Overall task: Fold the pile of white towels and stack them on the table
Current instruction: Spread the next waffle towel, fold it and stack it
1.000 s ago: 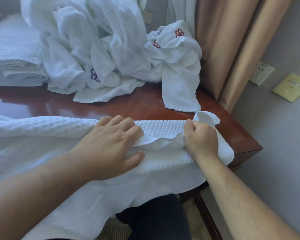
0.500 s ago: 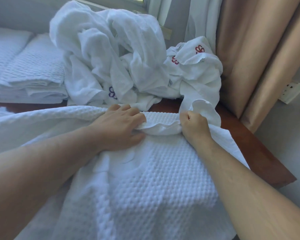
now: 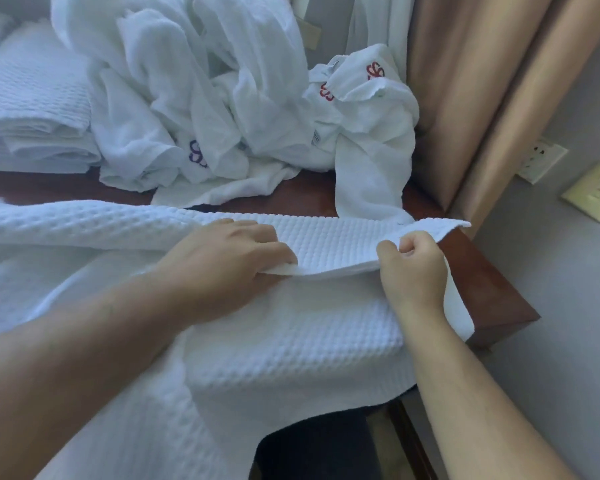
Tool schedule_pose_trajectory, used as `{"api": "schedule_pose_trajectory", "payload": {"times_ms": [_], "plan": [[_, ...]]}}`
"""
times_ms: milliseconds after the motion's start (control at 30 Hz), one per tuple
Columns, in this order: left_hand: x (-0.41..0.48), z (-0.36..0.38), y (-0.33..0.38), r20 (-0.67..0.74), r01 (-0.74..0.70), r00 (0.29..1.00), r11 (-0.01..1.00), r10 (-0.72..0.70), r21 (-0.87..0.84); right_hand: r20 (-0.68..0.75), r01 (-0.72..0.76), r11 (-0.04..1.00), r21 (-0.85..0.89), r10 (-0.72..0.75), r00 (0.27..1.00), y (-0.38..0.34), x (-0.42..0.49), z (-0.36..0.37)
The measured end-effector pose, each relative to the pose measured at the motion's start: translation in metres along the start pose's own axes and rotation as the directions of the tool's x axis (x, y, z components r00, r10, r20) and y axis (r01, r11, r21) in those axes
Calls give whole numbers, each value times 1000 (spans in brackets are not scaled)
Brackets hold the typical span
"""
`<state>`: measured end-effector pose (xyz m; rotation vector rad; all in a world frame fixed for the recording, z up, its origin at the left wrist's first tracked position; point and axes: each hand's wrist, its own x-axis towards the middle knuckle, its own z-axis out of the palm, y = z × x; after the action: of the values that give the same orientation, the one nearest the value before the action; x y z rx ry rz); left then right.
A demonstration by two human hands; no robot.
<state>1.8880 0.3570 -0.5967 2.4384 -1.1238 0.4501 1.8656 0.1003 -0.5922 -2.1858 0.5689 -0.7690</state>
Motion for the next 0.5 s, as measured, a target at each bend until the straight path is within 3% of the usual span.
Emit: {"api": "schedule_pose_trajectory", "payload": {"times_ms": [267, 367, 433, 500], "plan": [[-4, 0, 1, -94, -139, 986, 990, 137, -12, -306, -70, 963, 262, 151, 940, 3, -3, -10], [-4, 1, 3, -57, -148, 987, 989, 149, 20, -356, -132, 989, -67, 100, 929, 2, -8, -12], [-3, 0, 4, -49, -172, 984, 984, 174, 41, -314, 2, 934, -356, -122, 942, 0, -11, -14], [-3, 0, 5, -46, -188, 981, 982, 189, 35, -141, 194, 815, -546, -318, 938, -5, -5, -15]]}}
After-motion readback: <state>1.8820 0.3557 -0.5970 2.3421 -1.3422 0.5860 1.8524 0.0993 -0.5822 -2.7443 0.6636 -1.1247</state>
